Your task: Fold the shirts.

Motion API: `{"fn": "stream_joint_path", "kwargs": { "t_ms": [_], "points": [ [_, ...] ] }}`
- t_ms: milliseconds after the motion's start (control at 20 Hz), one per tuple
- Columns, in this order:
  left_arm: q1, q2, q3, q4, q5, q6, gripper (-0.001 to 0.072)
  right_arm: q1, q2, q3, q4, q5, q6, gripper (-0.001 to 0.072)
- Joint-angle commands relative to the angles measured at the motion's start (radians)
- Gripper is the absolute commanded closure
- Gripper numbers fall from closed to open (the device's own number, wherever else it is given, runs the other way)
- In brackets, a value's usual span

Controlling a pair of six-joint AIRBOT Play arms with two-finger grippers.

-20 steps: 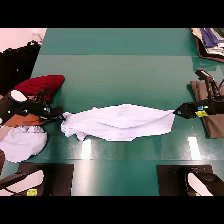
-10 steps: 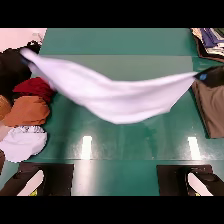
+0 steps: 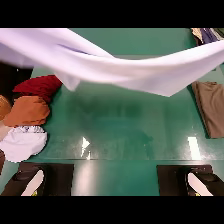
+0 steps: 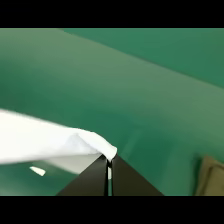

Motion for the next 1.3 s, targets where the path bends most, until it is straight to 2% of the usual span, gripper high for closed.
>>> {"fn": "stream_joint_path", "kwargs": {
  "t_ms": [0,150,250,350,500,650,700,800,1000,1050,1100,1150,1250],
  "points": [
    [0.000,0.001,0.048,-0.143,-0.008,0.006,0.0684,0.000,-0.007,0.111,-0.100,0.070,0.047,0.0700],
    [0.000,-0.042,-0.072,-0.033,-0.085,-0.006,0.0684,0.000,-0.093,0.121,-0.103,0.192,0.107,0.0700],
    [0.000,-0.112,-0.197,0.008,-0.204,-0.006,0.0684,0.000,-0.175,0.044,-0.091,0.259,0.142,0.0700],
    [0.000,-0.201,-0.352,0.008,-0.253,-0.004,0.0684,0.000,-0.263,-0.072,-0.092,0.261,0.142,0.0700],
    [-0.010,-0.336,-0.600,0.018,-0.173,0.008,0.0684,0.000,-0.396,-0.249,-0.092,0.211,0.142,0.0700],
    [-0.087,-0.507,-0.749,0.051,0.054,0.095,0.0684,0.000,-0.529,-0.344,-0.081,0.069,0.138,0.0698],
    [-0.111,-0.575,-0.746,0.061,0.122,0.119,0.0684,0.000,-0.569,-0.351,-0.072,0.032,0.138,0.0699],
    [-0.126,-0.694,-0.700,0.056,0.220,0.113,0.0683,0.000,-0.647,-0.328,-0.058,-0.025,0.138,0.0698],
    [-0.124,-0.866,-0.567,0.058,0.249,0.099,0.0681,0.000,-0.788,-0.171,-0.052,-0.054,0.138,0.0696],
    [-0.124,-0.872,-0.560,0.060,0.251,0.099,0.0583,0.000,-0.806,-0.135,-0.029,-0.057,0.138,0.0652],
    [-0.124,-0.872,-0.552,0.064,0.246,0.098,0.0314,-0.006,-0.820,-0.100,-0.001,-0.057,0.138,0.0439],
    [-0.116,-0.872,-0.536,0.069,0.217,0.098,0.0216,-0.015,-0.824,-0.072,0.023,-0.052,0.138,0.0313],
    [-0.069,-0.861,-0.494,0.086,0.088,0.092,0.0217,-0.031,-0.818,-0.033,0.049,-0.007,0.138,0.0312]
  ]
}}
